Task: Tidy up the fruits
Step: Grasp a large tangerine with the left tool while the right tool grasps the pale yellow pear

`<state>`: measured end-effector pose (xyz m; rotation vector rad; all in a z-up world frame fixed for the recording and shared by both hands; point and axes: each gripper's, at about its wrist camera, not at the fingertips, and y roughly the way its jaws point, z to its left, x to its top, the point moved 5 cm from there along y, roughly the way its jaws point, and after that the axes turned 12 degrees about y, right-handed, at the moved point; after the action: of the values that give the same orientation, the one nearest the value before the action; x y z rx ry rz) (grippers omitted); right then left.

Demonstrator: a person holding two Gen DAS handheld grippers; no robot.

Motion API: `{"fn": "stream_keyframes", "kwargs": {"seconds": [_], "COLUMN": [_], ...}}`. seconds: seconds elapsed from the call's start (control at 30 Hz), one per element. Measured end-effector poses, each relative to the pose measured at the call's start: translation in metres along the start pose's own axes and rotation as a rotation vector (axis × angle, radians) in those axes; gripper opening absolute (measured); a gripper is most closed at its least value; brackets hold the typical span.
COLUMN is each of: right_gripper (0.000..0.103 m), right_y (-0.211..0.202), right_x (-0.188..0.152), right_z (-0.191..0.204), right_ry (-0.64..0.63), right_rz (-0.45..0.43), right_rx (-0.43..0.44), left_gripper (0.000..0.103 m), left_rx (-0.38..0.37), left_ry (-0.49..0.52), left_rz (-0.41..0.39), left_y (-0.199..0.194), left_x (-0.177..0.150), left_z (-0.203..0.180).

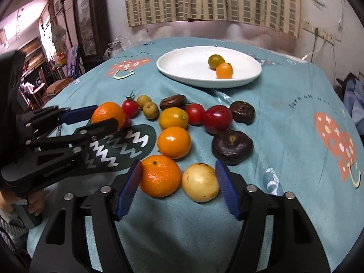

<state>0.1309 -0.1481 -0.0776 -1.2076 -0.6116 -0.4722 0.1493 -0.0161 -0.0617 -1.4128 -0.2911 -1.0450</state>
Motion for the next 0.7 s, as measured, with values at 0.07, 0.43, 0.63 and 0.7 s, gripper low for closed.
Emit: {"fn": "stream_keyframes", "kwargs": {"seconds": [0.07, 0.43, 0.63, 0.7], "right_gripper": [0.069, 0.071, 0.06, 0.054], "right_y": [-0.001, -0.018, -0.005, -0.003], "right_x": [-0.004, -0.009, -0.012, -0.01], "right_z": [0.001, -0.03, -0.028, -0.027], "right_ry": [0.004, 0.127, 0.117, 0.116], "right_rz": [0.014, 0.04, 0.088, 0.072], "right_rx": [0.015, 0.116, 0.085, 0.086], "left_gripper": [0.045, 0.045, 0.045, 0.045], "left_rx": [-0.001, -0.012, -0.018, -0.02], "left_ry": [-0.001, 0.002, 0.01, 0.013], "left_rz": [0.0, 0.01, 0.017, 0.02], "left_y": [0.0, 0.003, 0.005, 0.006], "left_x": [0.0, -0.002, -0.003, -0.003], "left_z": [0.0, -0.004, -0.005, -0.006]}}
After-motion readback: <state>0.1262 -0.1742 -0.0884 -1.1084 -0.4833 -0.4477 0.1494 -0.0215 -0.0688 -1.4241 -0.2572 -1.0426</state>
